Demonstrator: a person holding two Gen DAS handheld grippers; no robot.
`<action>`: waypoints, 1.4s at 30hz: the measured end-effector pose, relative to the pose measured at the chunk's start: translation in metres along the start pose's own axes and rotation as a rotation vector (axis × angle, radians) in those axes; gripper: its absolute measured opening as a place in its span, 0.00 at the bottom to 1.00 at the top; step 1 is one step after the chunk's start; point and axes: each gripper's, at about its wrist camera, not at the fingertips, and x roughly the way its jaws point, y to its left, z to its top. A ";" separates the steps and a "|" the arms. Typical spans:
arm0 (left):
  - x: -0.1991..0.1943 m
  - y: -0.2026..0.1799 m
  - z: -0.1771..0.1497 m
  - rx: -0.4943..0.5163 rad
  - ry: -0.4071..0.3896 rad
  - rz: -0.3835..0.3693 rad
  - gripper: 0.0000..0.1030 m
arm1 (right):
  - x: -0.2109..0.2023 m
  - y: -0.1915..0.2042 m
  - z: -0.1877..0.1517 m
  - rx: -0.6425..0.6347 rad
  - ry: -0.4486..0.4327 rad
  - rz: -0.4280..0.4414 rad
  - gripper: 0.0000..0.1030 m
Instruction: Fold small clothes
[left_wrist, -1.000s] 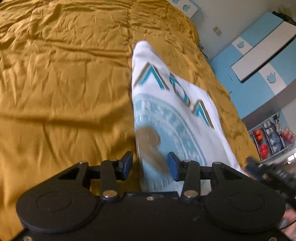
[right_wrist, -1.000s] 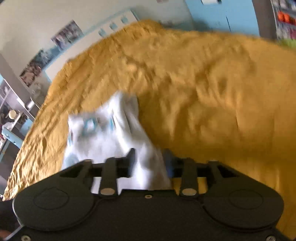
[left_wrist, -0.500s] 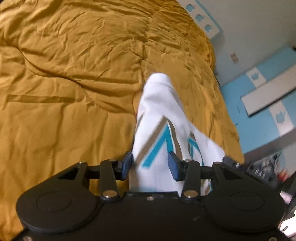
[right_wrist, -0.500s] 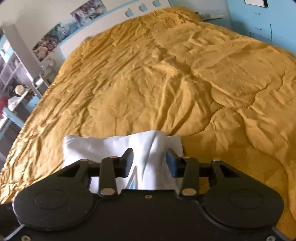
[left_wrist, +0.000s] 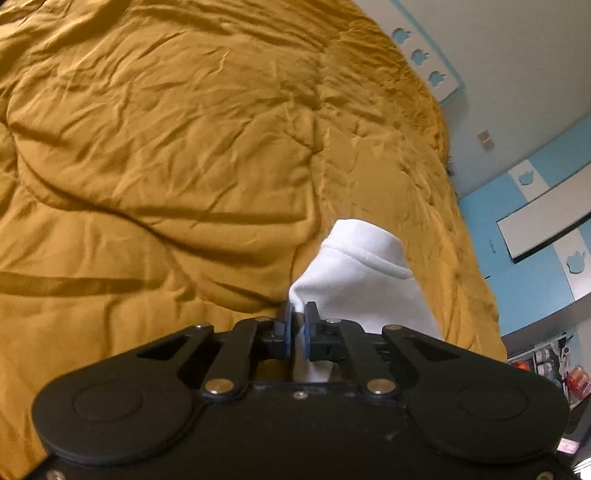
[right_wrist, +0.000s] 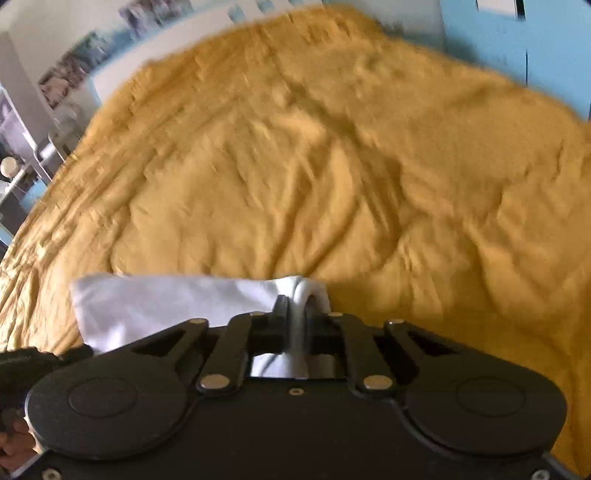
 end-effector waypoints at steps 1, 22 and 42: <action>-0.004 -0.001 0.001 0.000 0.009 -0.007 0.07 | 0.003 -0.005 0.001 0.029 0.013 0.019 0.08; -0.183 0.024 -0.168 -0.036 0.243 -0.176 0.30 | -0.204 -0.053 -0.148 0.246 -0.038 0.150 0.42; -0.202 0.028 -0.168 0.174 0.222 -0.063 0.22 | -0.183 -0.058 -0.173 0.239 -0.042 0.104 0.03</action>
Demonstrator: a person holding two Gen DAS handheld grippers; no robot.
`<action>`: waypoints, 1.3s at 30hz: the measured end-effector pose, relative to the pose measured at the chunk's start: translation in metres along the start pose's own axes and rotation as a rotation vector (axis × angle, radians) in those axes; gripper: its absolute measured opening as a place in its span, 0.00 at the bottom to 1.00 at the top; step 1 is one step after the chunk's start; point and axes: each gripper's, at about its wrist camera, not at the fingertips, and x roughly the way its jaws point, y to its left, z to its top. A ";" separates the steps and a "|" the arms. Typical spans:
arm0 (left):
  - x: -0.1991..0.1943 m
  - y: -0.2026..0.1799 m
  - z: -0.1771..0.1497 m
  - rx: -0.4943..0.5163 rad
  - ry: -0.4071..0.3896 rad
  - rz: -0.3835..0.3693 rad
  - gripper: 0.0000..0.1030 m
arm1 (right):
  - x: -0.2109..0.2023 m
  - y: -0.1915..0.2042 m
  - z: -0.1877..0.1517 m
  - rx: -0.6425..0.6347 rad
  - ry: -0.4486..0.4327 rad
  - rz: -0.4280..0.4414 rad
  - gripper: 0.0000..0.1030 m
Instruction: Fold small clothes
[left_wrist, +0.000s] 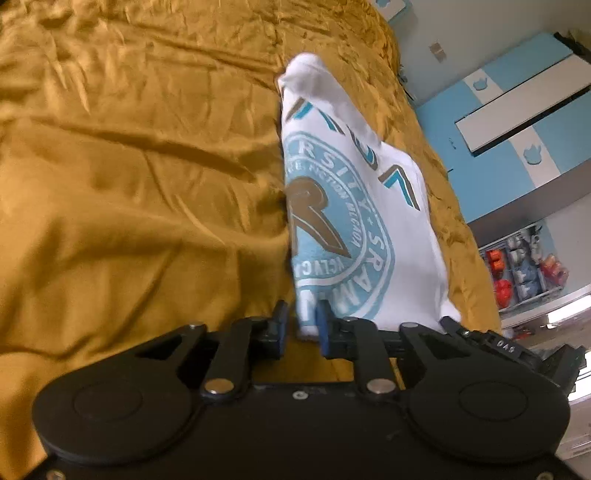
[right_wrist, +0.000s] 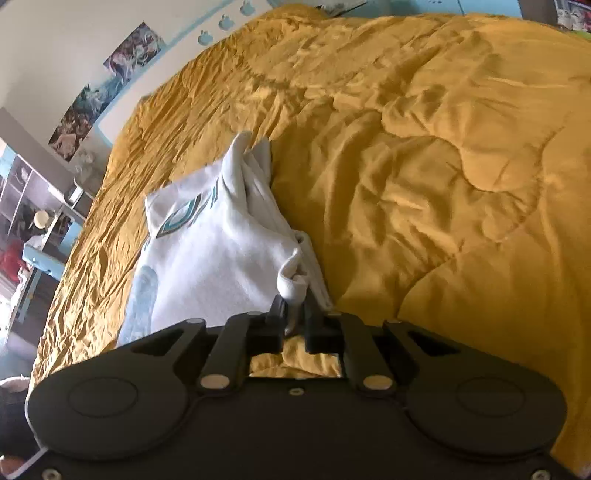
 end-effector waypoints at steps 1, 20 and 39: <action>-0.006 -0.001 0.001 0.020 -0.013 0.028 0.18 | -0.002 0.002 0.001 -0.006 -0.006 -0.007 0.03; 0.024 -0.060 0.002 0.182 -0.001 -0.003 0.24 | -0.035 0.043 -0.003 -0.139 -0.170 0.022 0.18; 0.017 -0.033 -0.007 0.125 -0.013 -0.015 0.32 | -0.006 0.054 -0.015 -0.258 -0.103 -0.120 0.18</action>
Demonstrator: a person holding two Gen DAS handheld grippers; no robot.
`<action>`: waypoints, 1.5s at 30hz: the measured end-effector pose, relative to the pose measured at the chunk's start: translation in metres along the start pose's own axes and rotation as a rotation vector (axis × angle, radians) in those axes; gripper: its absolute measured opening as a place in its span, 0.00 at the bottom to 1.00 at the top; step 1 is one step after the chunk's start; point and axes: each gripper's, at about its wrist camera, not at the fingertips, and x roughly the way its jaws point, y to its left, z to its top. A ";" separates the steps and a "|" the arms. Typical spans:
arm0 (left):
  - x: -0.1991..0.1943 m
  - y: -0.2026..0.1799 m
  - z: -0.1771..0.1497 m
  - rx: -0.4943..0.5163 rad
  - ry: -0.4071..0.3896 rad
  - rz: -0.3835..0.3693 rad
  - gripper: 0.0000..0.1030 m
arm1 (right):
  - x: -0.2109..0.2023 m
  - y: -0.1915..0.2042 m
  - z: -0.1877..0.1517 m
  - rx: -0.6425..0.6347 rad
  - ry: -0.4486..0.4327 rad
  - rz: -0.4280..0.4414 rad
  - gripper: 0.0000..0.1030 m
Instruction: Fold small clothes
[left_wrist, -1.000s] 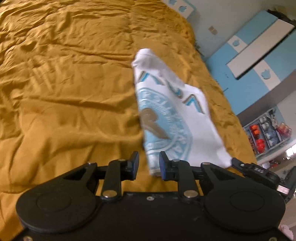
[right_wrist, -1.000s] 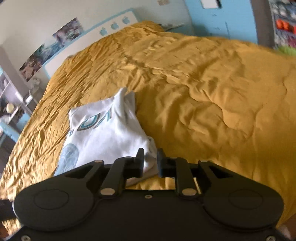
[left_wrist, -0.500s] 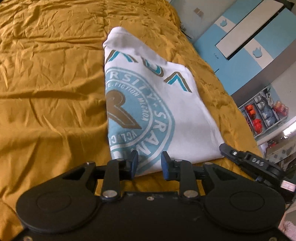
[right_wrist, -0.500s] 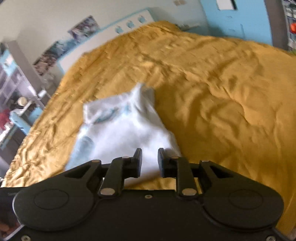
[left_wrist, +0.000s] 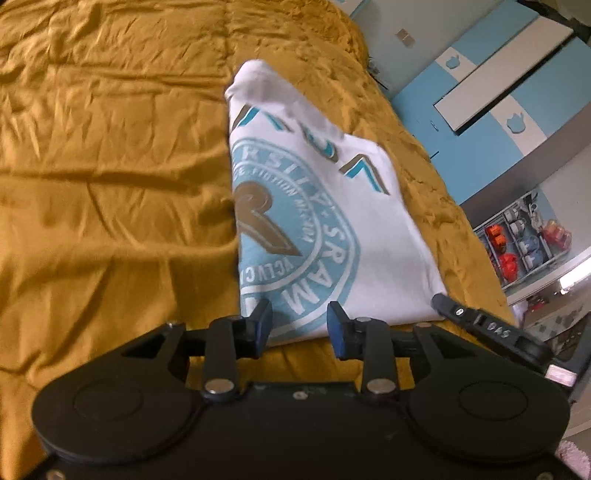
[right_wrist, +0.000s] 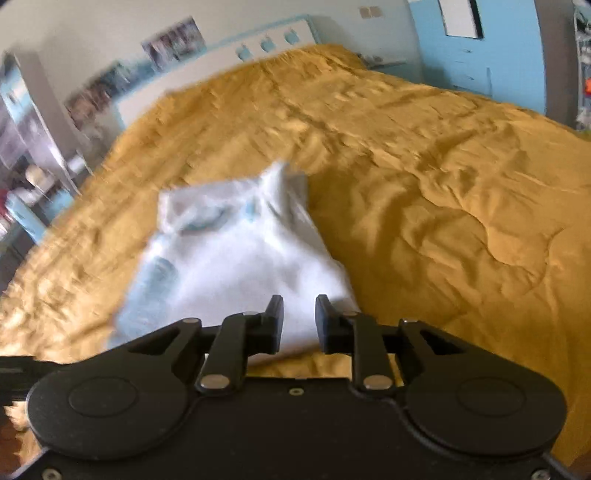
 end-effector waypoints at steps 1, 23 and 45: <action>0.001 0.003 -0.001 -0.009 0.002 -0.003 0.33 | 0.006 -0.001 -0.002 -0.005 0.025 -0.013 0.18; 0.036 -0.017 0.053 0.084 -0.055 0.118 0.36 | 0.045 0.039 0.030 -0.167 0.062 -0.006 0.19; 0.090 0.049 0.134 -0.307 -0.071 0.042 0.34 | 0.137 0.025 0.107 -0.110 0.089 0.074 0.26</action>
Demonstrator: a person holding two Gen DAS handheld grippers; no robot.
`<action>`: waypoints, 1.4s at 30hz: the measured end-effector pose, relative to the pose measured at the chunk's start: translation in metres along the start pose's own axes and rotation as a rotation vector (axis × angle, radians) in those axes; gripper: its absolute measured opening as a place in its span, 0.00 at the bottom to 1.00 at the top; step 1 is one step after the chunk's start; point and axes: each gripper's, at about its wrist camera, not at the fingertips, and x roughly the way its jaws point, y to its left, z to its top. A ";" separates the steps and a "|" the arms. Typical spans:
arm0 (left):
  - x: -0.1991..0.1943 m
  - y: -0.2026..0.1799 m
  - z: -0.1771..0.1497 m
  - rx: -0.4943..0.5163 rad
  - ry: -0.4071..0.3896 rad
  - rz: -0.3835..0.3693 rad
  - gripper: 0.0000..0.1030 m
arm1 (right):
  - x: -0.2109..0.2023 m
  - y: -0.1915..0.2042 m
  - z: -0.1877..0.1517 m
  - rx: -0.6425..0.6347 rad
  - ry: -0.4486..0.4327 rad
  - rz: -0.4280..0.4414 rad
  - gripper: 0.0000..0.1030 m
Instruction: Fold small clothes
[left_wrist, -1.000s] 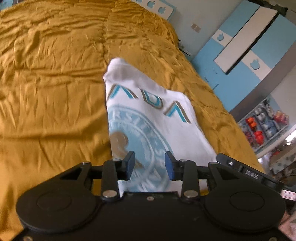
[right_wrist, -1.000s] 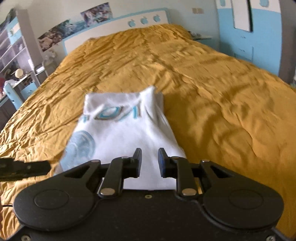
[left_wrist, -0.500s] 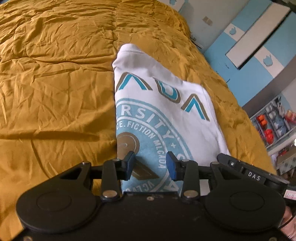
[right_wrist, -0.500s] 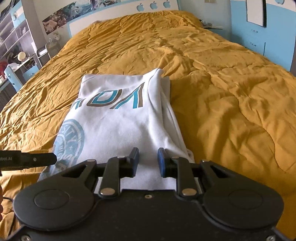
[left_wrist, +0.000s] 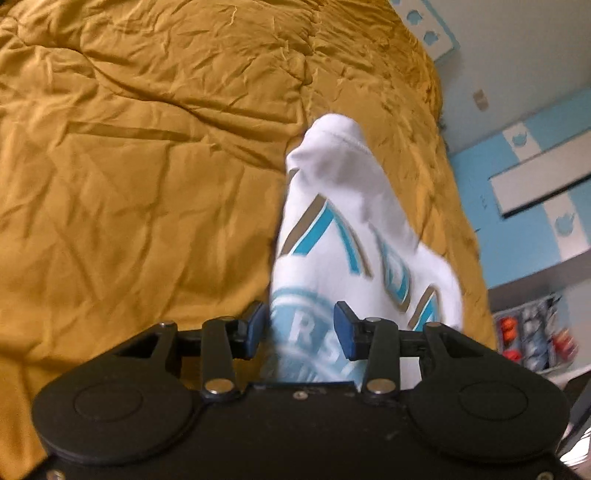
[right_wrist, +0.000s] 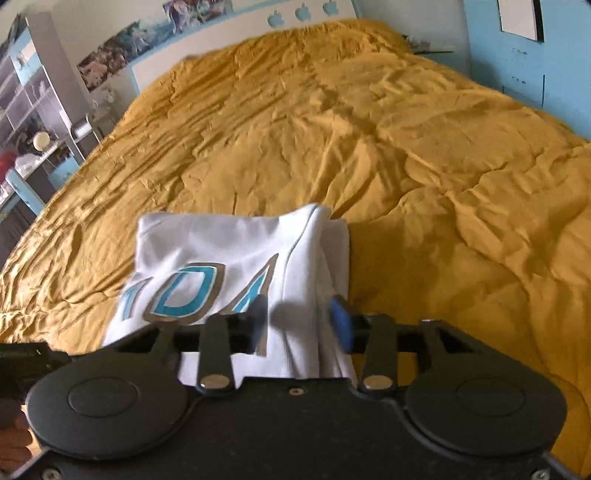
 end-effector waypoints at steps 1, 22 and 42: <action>0.000 -0.002 0.003 0.004 -0.004 -0.003 0.31 | 0.002 0.003 0.000 -0.017 -0.004 -0.010 0.13; 0.075 -0.011 0.085 0.048 -0.038 -0.011 0.36 | 0.061 -0.022 0.055 0.133 0.040 0.055 0.42; 0.076 -0.019 0.131 0.129 -0.117 0.024 0.28 | 0.070 -0.024 0.059 0.031 0.045 -0.018 0.17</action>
